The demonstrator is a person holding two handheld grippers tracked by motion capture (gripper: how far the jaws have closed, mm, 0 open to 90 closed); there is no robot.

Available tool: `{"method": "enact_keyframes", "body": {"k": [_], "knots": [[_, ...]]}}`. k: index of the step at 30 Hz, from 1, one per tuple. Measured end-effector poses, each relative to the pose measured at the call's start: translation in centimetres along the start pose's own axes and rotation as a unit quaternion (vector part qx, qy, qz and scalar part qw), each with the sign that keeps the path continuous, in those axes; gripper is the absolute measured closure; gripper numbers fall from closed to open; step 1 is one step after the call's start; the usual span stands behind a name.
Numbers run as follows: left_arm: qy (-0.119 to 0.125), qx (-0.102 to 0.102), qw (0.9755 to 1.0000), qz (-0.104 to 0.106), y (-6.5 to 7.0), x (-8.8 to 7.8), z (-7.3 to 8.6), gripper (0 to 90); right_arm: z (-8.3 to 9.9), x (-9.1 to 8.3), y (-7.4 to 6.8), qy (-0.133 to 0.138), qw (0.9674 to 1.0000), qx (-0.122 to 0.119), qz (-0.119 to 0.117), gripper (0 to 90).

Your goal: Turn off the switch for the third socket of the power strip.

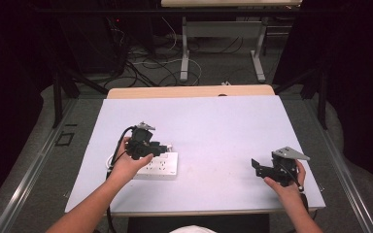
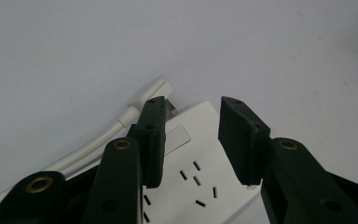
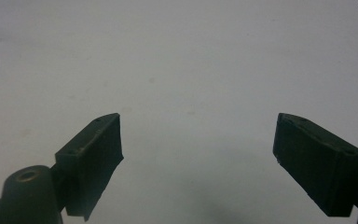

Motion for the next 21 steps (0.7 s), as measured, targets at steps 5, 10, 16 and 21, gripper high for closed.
{"method": "enact_keyframes", "body": {"k": [5, 10, 16, 21], "knots": [[-0.008, -0.011, 0.9999, -0.004, 0.0, 0.7, 0.3, 65.7, 0.0, 0.0, 0.0, -0.001, 1.0, 0.005, -0.001, 14.9], [-0.022, -0.032, 0.9992, -0.008, 0.1, 1.1, 0.6, 68.8, 0.0, 0.0, 0.0, 0.0, 1.0, 0.004, -0.002, 14.9], [-0.036, -0.053, 0.9979, -0.013, 0.1, 1.6, 0.9, 72.3, 0.1, 0.1, 0.0, -0.001, 1.0, 0.008, -0.003, 14.9], [-0.047, -0.058, 0.9971, -0.014, -0.3, 2.0, 1.2, 74.3, 0.1, 0.0, 0.0, -0.004, 0.9999, 0.01, -0.002, 14.9]]}}
Point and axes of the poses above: each handheld gripper's, and its own axes: x roughly forward along the jaws, z roughly out of its underside, y roughly to its right, the point moved 7 cm from there along x, roughly forward along the jaws, and after that the axes turned 10 degrees about y, right-handed, at the moved point
